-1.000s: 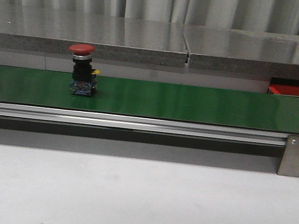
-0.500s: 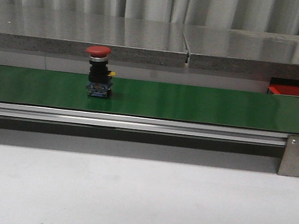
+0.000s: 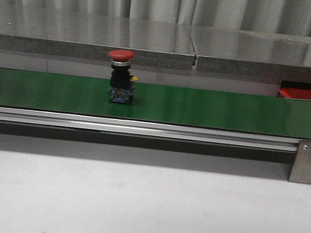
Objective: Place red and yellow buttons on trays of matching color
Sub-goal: 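Carry the yellow button onto the green belt and open the left gripper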
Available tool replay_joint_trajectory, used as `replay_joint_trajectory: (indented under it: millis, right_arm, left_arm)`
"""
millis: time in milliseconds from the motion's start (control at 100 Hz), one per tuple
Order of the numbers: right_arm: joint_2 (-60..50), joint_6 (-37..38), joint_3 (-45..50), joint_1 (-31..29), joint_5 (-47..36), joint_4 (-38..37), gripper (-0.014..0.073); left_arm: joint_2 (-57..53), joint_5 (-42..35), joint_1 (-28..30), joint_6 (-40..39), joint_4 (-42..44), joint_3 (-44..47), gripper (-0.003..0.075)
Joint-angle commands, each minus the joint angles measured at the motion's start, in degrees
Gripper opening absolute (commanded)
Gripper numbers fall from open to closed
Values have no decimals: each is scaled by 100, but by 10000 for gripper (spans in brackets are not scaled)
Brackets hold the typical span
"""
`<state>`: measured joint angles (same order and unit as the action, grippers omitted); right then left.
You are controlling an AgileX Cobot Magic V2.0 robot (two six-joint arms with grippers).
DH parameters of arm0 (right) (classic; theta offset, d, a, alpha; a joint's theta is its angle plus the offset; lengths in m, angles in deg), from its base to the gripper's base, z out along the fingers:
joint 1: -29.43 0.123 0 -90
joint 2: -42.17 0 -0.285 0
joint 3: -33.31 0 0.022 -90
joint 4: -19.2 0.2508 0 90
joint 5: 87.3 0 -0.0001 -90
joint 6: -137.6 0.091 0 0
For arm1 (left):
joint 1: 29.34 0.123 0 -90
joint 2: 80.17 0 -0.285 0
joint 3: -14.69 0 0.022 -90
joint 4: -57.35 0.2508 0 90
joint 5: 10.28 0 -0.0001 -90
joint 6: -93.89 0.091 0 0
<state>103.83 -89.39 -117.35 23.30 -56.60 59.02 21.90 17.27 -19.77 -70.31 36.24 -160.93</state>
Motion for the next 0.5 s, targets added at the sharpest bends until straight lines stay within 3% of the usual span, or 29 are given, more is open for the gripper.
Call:
replay_joint_trajectory:
  millis: [0,180,490]
  right_arm:
    - [-88,-50,-210,6,-269,129,-68]
    - [-88,-50,-210,6,-269,129,-68]
    - [-88,-50,-210,6,-269,129,-68]
  left_arm:
    - [-605,-165,-63,13,-47,-203,650]
    - [-1445,201,-169,165,45,-8,650]
    - [-3271,14,-744,165,45,1384,649]
